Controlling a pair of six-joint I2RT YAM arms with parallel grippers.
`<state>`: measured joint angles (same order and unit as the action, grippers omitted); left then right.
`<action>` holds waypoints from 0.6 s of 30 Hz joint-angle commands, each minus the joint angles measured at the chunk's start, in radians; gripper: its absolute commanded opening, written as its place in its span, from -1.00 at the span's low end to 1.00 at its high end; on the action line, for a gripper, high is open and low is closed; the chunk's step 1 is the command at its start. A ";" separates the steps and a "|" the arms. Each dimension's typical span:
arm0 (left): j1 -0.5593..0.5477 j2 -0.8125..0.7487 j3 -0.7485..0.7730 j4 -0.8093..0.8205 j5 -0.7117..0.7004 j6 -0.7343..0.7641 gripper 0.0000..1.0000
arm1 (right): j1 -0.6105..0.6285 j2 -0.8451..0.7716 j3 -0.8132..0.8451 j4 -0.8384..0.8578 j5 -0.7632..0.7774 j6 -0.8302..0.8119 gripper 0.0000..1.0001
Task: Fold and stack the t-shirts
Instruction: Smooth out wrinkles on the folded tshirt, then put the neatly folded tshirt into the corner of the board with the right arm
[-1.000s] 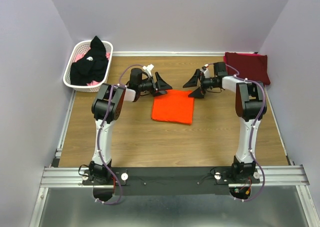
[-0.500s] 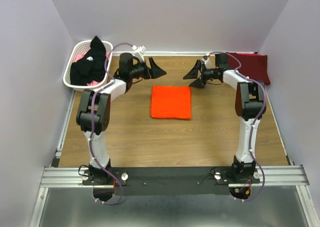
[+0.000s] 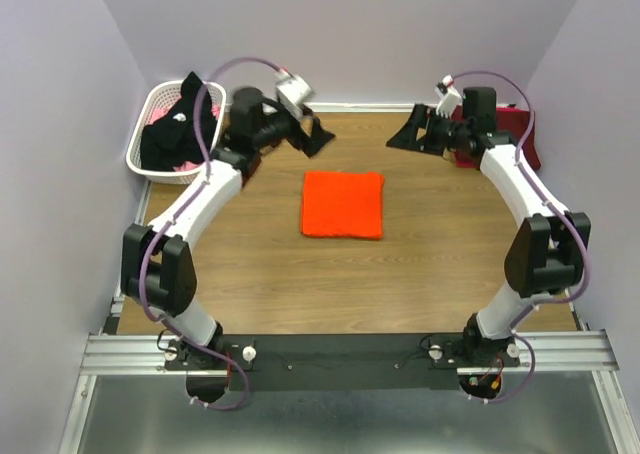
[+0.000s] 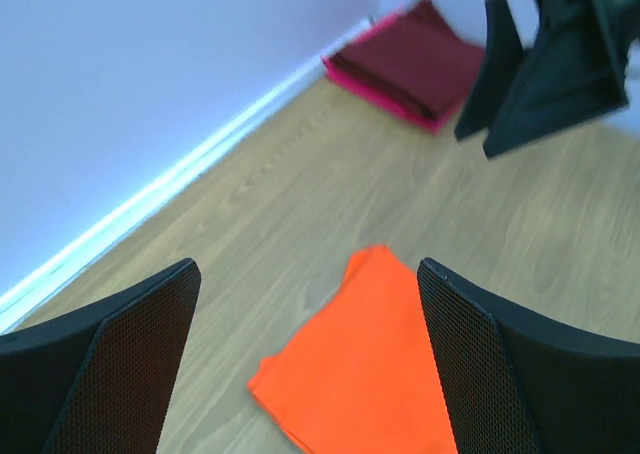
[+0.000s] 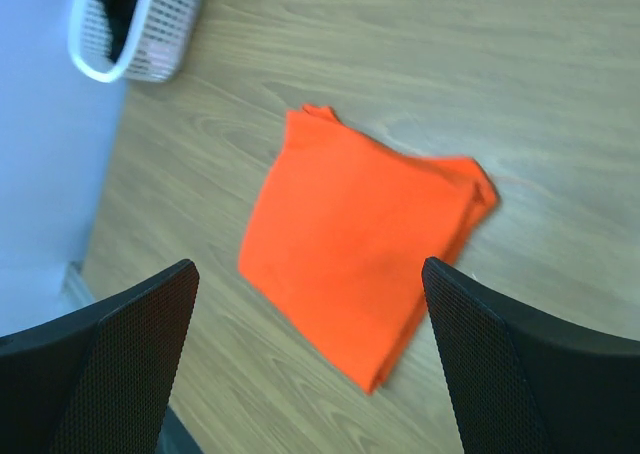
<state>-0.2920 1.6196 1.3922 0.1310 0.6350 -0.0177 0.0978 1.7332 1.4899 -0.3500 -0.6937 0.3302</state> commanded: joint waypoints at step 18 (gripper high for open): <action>-0.723 0.118 -0.364 0.070 -0.609 0.760 0.30 | -0.061 0.009 -0.293 -0.133 0.054 -0.048 1.00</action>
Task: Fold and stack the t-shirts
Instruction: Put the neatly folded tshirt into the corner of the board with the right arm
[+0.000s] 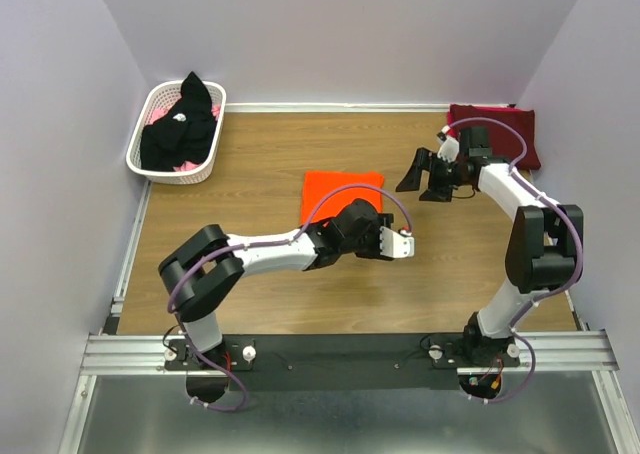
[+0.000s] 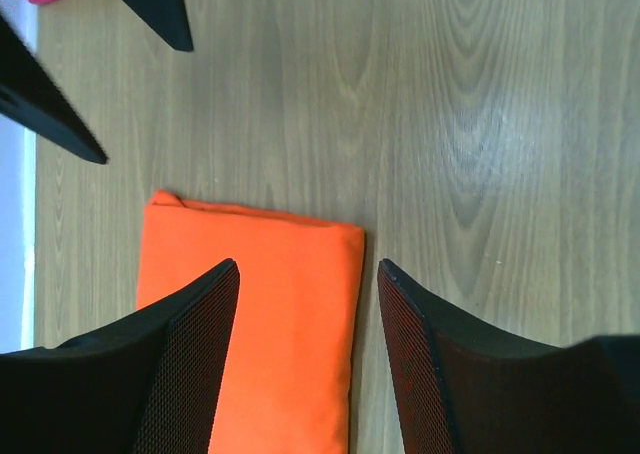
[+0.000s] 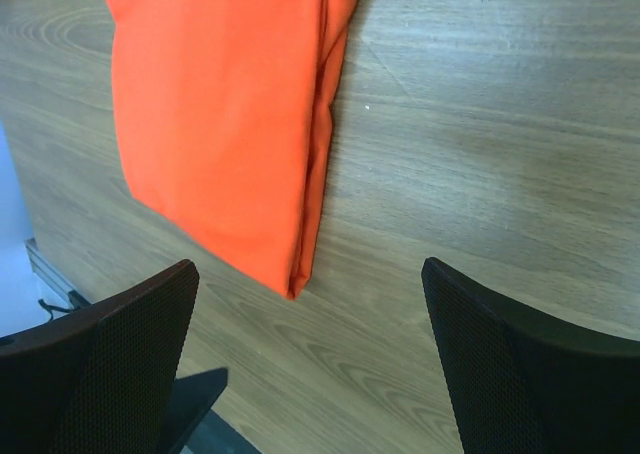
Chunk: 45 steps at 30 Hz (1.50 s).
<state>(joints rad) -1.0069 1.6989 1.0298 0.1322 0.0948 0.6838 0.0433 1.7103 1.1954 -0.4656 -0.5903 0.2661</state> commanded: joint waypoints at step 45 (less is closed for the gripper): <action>0.128 0.205 0.214 -0.054 0.232 -0.032 -1.00 | 0.035 0.118 -0.467 0.944 -0.109 0.746 1.00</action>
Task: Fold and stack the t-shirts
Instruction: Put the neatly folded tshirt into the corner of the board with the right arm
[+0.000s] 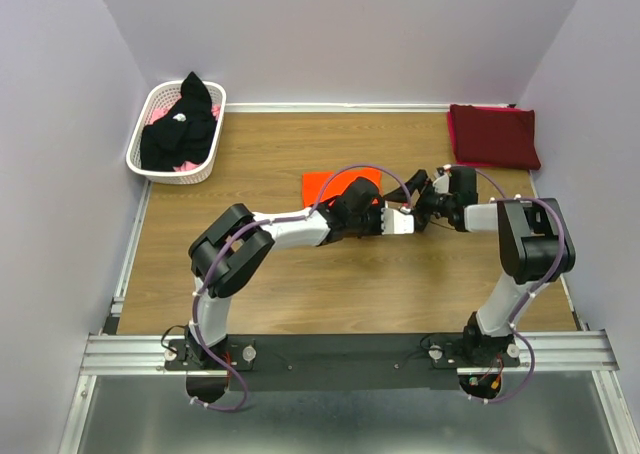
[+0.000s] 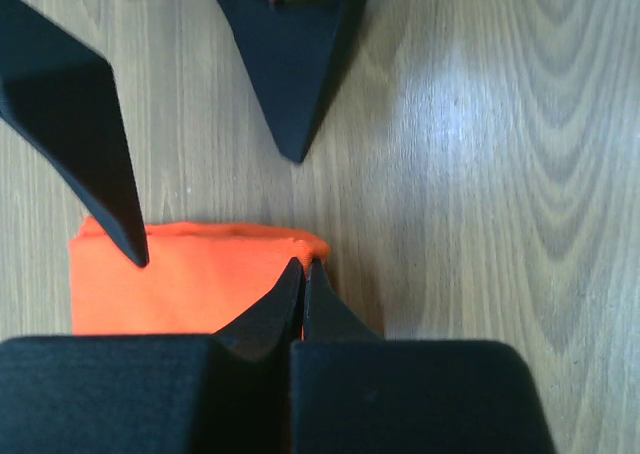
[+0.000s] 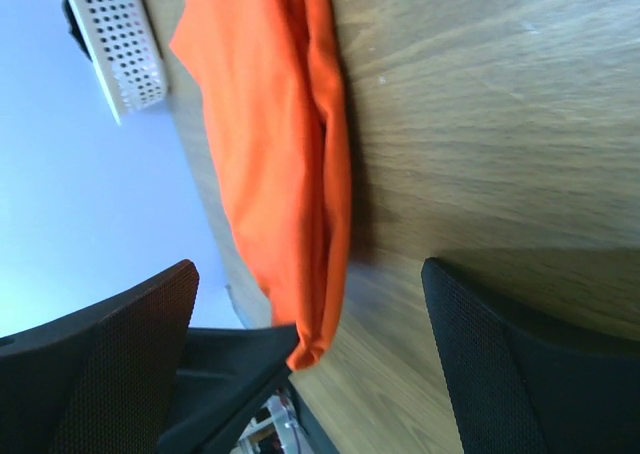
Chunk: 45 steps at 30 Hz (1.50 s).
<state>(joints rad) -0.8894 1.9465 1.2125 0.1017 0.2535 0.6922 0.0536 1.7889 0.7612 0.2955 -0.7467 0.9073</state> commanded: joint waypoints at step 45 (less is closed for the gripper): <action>0.151 -0.225 0.075 -0.143 0.259 -0.306 0.55 | 0.118 0.282 0.501 -0.105 0.282 -0.325 -0.99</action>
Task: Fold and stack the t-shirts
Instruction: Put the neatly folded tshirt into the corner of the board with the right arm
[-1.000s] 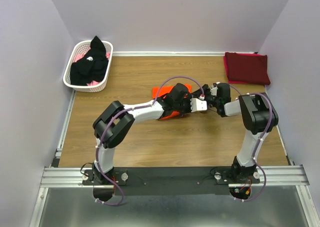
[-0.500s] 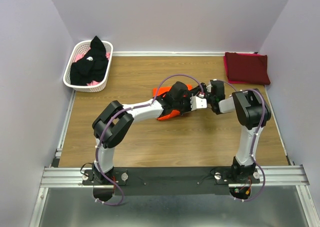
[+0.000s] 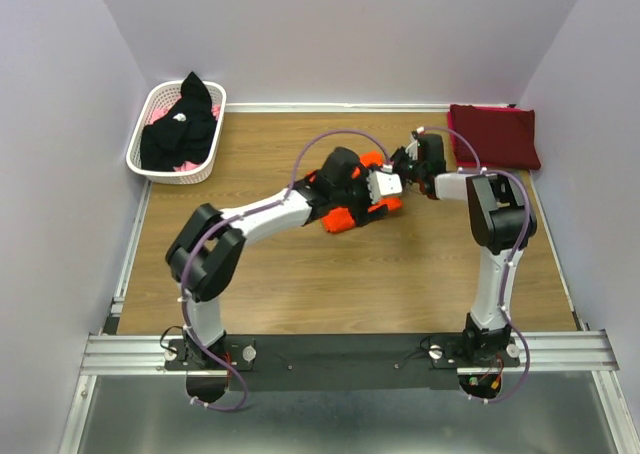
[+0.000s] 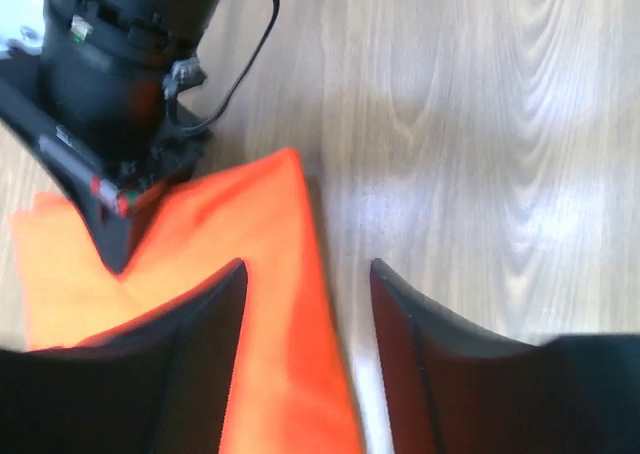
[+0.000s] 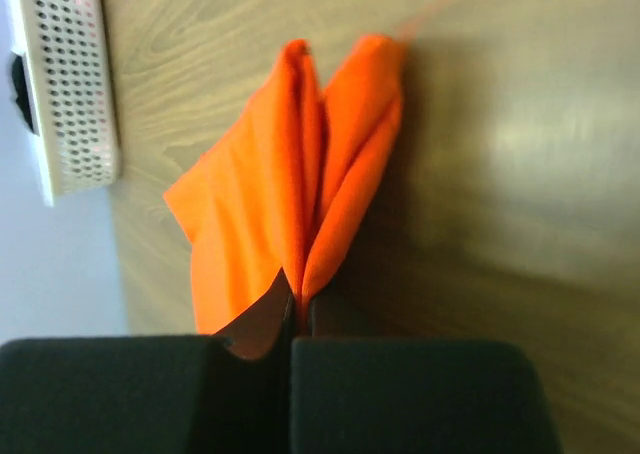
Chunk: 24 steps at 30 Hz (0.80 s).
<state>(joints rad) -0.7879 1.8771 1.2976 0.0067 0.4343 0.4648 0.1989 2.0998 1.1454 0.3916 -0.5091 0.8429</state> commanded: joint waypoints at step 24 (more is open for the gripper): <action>0.211 -0.420 -0.193 -0.197 0.014 -0.110 0.94 | -0.259 0.100 0.867 -0.760 0.138 -0.996 -0.99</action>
<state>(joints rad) -0.5797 1.5009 1.1301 -0.1837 0.4648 0.3466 -0.0544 2.1822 1.9385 -0.2916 -0.4057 -0.0742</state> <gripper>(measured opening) 0.971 0.021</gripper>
